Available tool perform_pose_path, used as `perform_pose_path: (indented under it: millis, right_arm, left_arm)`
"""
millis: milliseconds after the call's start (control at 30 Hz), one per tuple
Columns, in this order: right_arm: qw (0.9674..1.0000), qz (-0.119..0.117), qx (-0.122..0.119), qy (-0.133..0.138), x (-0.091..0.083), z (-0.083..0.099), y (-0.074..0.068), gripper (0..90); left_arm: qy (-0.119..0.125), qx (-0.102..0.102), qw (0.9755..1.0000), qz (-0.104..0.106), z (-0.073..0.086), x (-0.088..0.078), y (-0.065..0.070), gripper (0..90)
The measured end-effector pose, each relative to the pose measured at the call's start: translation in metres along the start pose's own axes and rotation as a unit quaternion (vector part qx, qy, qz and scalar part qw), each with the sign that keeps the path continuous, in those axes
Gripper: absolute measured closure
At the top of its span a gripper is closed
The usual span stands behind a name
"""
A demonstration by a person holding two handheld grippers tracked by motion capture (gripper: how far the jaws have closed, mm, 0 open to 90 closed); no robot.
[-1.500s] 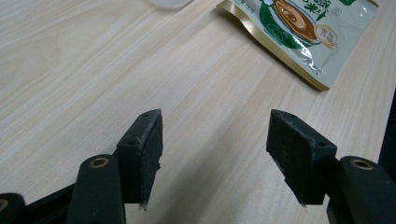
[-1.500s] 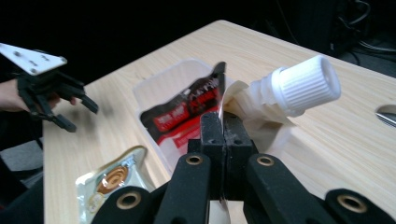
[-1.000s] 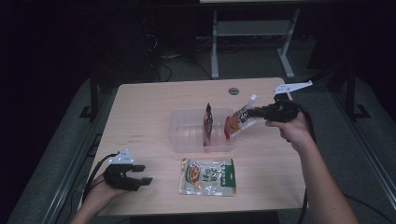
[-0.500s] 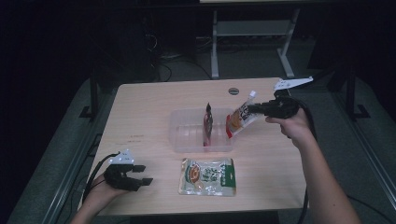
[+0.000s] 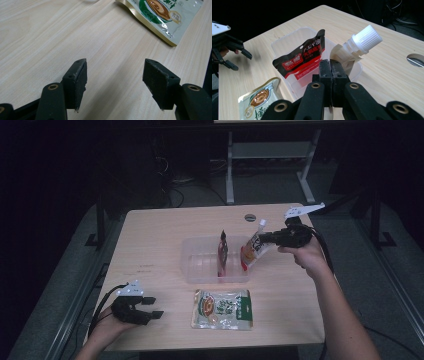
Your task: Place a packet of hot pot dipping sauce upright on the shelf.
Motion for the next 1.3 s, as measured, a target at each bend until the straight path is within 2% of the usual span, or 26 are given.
perform_pose_path:
  millis: [367, 667, 800, 867, 900, 933, 1000, 1033, 1067, 1167, 1200, 1300]
  right_arm:
    - [0.9997, -0.008, 0.015, 0.015, 0.015, 0.008, -0.001, 88.9]
    - [0.9998, -0.01, 0.018, -0.001, 0.036, 0.019, -0.003, 88.6]
    - [0.9998, -0.01, 0.018, 0.001, 0.039, 0.018, -0.004, 87.1]
    - [0.9997, -0.012, 0.019, 0.011, 0.037, 0.016, -0.006, 79.6]
    - [0.9997, -0.012, 0.019, 0.011, 0.037, 0.016, -0.006, 79.6]
    - [0.9995, -0.007, 0.021, 0.024, 0.031, 0.013, -0.007, 67.3]
    - [0.9994, -0.002, 0.024, 0.025, 0.025, 0.013, -0.009, 56.8]
    - [0.9994, -0.002, 0.024, 0.025, 0.025, 0.013, -0.009, 56.8]
    - [0.9996, 0.009, 0.022, 0.016, 0.02, 0.015, -0.011, 47.5]
    - [0.9997, 0.012, 0.019, 0.009, 0.015, 0.019, -0.015, 42.8]
    - [0.9997, 0.012, 0.011, 0.017, 0.01, 0.023, -0.021, 41.4]
    - [0.9996, 0.02, 0.011, 0.016, 0.004, 0.033, -0.028, 36.8]
  left_arm:
    - [-0.004, 0.001, 1.0, -0.001, 0.001, 0.001, 0.0, 35.9]
    - [-0.006, 0.004, 1.0, -0.002, 0.002, 0.001, -0.001, 36.0]
    - [-0.006, 0.008, 0.9999, -0.001, 0.002, 0.001, 0.0, 35.9]
    - [-0.006, 0.009, 0.9999, -0.001, 0.002, 0.001, 0.0, 35.9]
    - [-0.006, 0.009, 0.9999, -0.001, 0.002, 0.001, 0.0, 35.9]
    - [-0.006, 0.009, 0.9999, -0.001, 0.002, 0.001, 0.0, 35.9]
    - [-0.005, 0.009, 0.9999, 0.001, 0.002, 0.002, 0.0, 35.9]
    - [-0.005, 0.009, 0.9999, 0.001, 0.002, 0.002, 0.0, 35.9]
    - [-0.005, 0.012, 0.9999, 0.001, 0.003, 0.002, 0.0, 35.8]
    - [-0.005, 0.016, 0.9999, 0.0, 0.002, 0.002, 0.0, 35.2]
    - [-0.007, 0.021, 0.9998, 0.0, 0.002, 0.002, 0.0, 35.0]
    - [-0.005, 0.023, 0.9997, -0.001, 0.002, 0.003, 0.0, 34.7]
Point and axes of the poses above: each handheld gripper's, and its own axes: x roughly forward along the jaws, z roughly out of its underside, y roughly to its right, the point moved 5 cm from there along x, roughly forward along the jaws, and after that the axes turned 9 degrees about -x, right-handed, at the moved point
